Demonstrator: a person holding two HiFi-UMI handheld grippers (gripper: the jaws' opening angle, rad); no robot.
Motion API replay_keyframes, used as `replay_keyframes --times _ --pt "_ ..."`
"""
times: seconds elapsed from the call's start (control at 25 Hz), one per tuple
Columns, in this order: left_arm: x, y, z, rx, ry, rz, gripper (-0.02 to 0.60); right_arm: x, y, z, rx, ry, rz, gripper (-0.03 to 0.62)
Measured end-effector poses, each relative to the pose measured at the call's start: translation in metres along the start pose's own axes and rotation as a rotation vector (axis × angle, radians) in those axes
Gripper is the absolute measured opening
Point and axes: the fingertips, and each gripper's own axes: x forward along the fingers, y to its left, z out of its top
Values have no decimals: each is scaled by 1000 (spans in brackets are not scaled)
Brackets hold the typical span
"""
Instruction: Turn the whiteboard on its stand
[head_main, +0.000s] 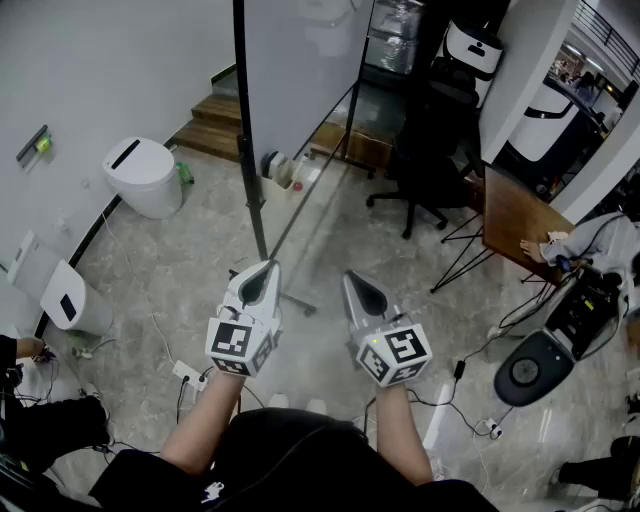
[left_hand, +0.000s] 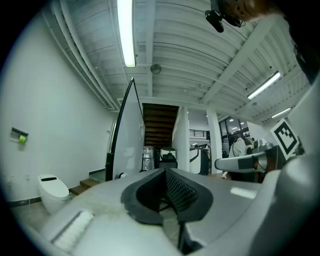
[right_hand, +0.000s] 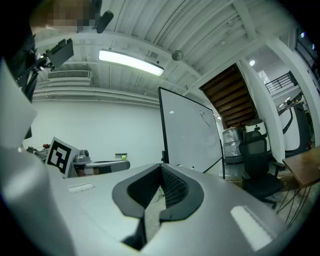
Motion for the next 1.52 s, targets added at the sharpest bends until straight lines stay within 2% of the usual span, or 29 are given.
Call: replay_keyframes --times 0.4,0.68,0.88,1.2,1.52 --pt "26 12 19 34 -31 19 2 16 -6 27 -36 -43 -5 8" --pt "30 17 39 9 -38 40 2 22 -5 37 -20 -31 11 8" --pt "34 20 31 -31 -30 33 3 26 -10 39 -9 -28 1 8" --pt "42 15 33 -7 -21 71 3 25 -23 41 12 -21 13 8" --pt "36 13 26 -19 -21 127 3 23 -29 40 20 -19 57 8"
